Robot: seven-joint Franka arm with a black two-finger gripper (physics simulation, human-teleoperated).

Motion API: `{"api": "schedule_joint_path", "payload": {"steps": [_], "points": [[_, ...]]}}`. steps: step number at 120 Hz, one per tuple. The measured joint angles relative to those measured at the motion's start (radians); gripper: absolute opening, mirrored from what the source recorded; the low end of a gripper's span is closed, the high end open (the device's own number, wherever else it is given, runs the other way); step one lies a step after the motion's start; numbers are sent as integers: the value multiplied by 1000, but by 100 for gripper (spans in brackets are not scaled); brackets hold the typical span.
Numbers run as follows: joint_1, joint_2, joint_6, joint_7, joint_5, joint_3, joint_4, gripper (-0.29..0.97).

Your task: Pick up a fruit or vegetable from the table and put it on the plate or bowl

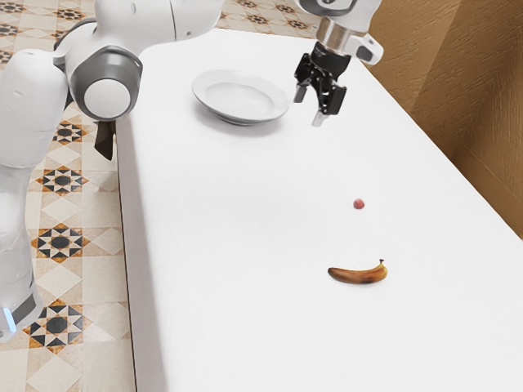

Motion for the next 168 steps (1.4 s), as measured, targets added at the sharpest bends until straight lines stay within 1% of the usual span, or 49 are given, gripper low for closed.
{"api": "schedule_joint_path", "payload": {"steps": [28, 39, 48, 55, 65, 75, 86, 94, 104, 117, 128, 168], "points": [[1, 2, 17, -9, -1, 1, 0, 68], [37, 17, 41, -8, -54, -4, 8, 68], [-34, 35, 108, 2, -60, -17, 13, 68], [-81, 97, 154, 9, -54, -27, 16, 68], [-106, 203, 212, 6, -51, -69, 8, 68], [-134, 278, 255, -8, -50, -89, 5, 68], [-167, 307, 294, -21, -49, -110, 5, 68], [-177, 324, 343, -29, -48, -147, 5, 68], [-181, 358, 414, -38, -44, -166, 4, 68], [-177, 398, 476, -42, -28, -166, 5, 68], [-173, 409, 523, -41, -19, -164, 6, 68], [-172, 440, 607, -40, -14, -166, 5, 67]]}}
